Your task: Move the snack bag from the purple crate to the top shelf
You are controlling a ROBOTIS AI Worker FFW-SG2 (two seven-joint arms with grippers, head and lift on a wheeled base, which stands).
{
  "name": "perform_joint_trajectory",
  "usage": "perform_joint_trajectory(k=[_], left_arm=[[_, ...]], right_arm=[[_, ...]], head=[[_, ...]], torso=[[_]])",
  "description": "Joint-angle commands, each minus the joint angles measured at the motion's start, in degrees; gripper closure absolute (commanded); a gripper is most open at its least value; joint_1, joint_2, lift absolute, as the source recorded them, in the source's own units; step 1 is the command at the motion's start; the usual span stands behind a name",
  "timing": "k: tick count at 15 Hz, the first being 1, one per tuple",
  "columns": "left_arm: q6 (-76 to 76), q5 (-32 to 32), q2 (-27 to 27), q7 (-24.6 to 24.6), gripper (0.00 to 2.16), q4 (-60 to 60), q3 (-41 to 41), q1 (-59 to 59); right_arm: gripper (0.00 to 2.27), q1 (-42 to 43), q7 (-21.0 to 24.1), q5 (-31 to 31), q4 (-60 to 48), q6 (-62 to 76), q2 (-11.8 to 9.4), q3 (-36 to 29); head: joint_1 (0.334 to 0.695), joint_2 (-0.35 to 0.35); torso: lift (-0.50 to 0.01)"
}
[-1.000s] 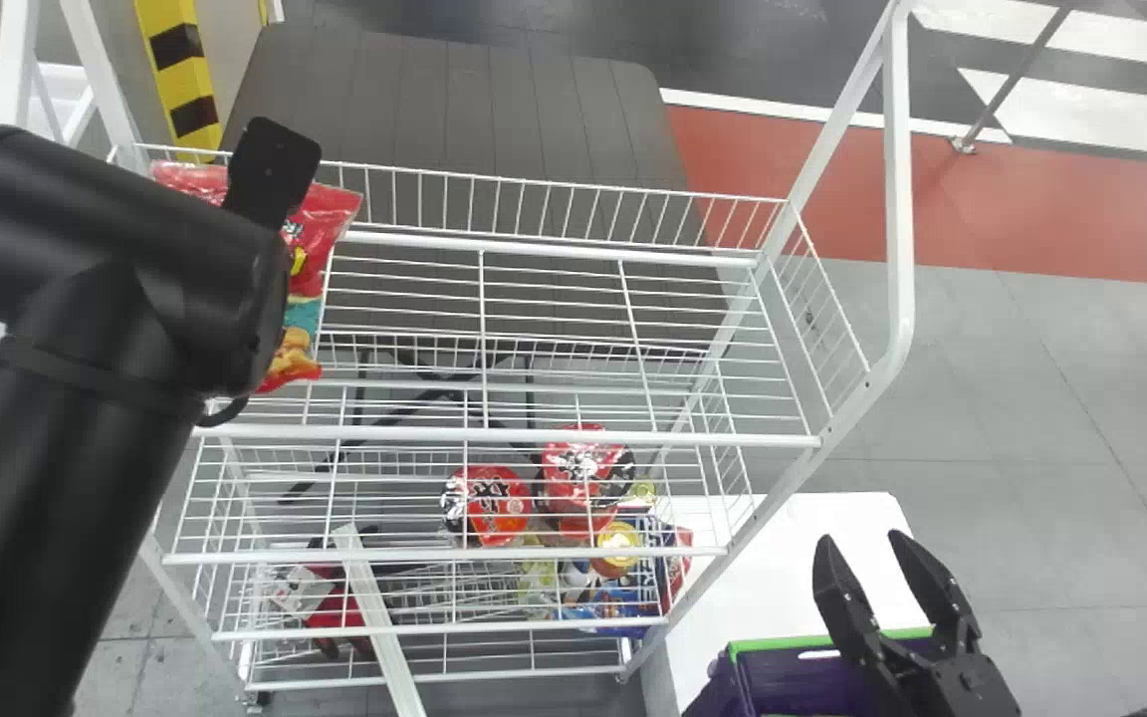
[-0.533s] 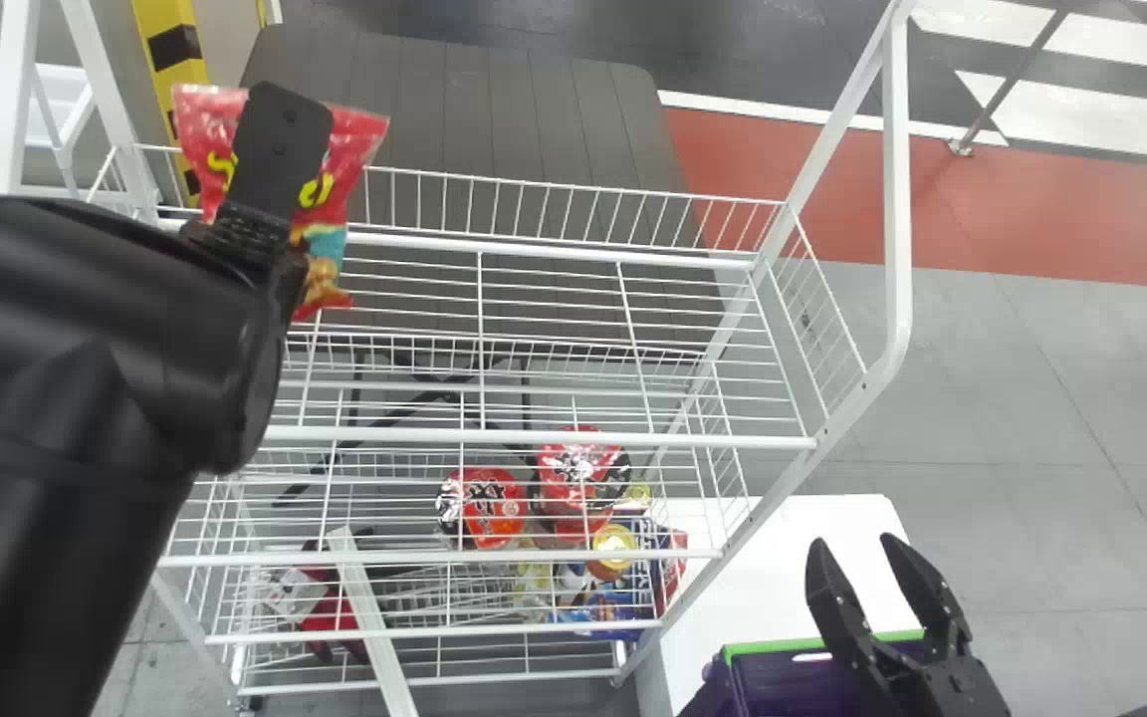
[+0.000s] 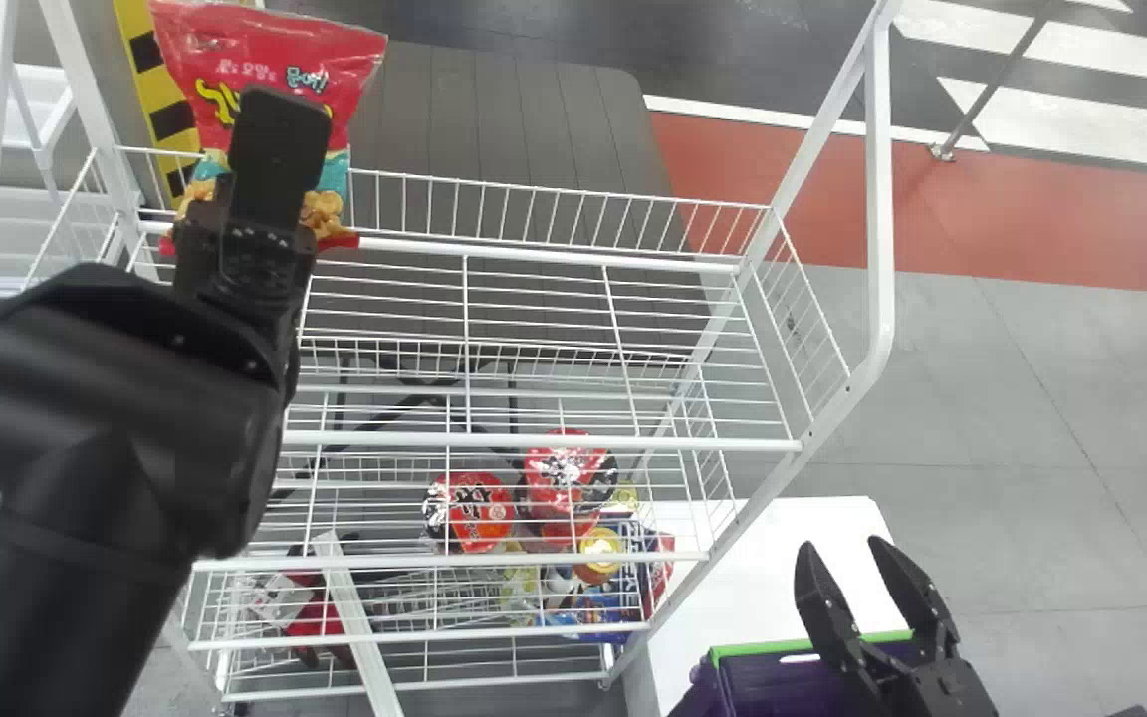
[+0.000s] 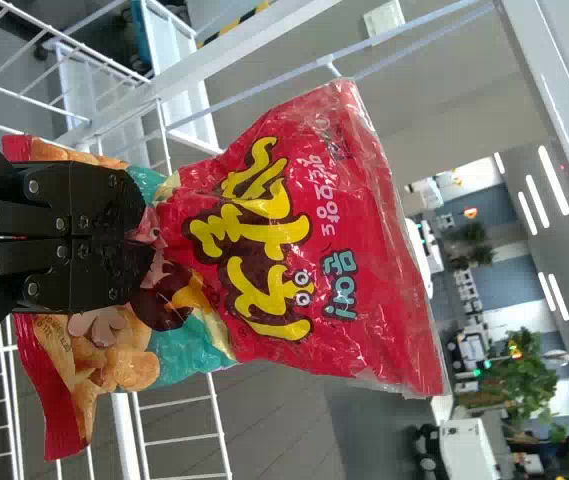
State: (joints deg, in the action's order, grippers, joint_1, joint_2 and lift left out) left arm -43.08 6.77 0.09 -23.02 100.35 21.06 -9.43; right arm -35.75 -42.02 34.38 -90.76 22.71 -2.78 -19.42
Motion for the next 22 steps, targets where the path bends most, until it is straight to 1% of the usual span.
perform_joint_trajectory(k=[1,11,15,22], left_arm=[[6.4,0.0,-0.2,-1.3,2.14,-3.7,0.3,0.4],[22.6,0.1,-0.2,-4.7,2.14,-17.1,-0.6,-0.8],[23.3,0.1,-0.2,-6.7,2.15,-19.8,-0.5,-1.6],[25.9,-0.3,-0.2,-7.6,2.15,-24.3,-0.6,-3.0]], right_arm=[[0.13,-0.4,0.0,0.1,-0.6,0.0,0.1,0.0],[0.13,-1.0,0.0,0.1,-1.3,0.0,0.1,-0.2],[0.13,-1.0,-0.2,0.1,-1.3,0.0,0.2,-0.3],[0.13,-0.9,-0.3,0.1,-1.2,0.0,0.3,-0.3]], head=[[0.695,-0.252],[0.695,-0.243],[0.695,-0.235],[0.695,-0.223]], torso=[[0.001],[0.001],[0.001],[0.001]])
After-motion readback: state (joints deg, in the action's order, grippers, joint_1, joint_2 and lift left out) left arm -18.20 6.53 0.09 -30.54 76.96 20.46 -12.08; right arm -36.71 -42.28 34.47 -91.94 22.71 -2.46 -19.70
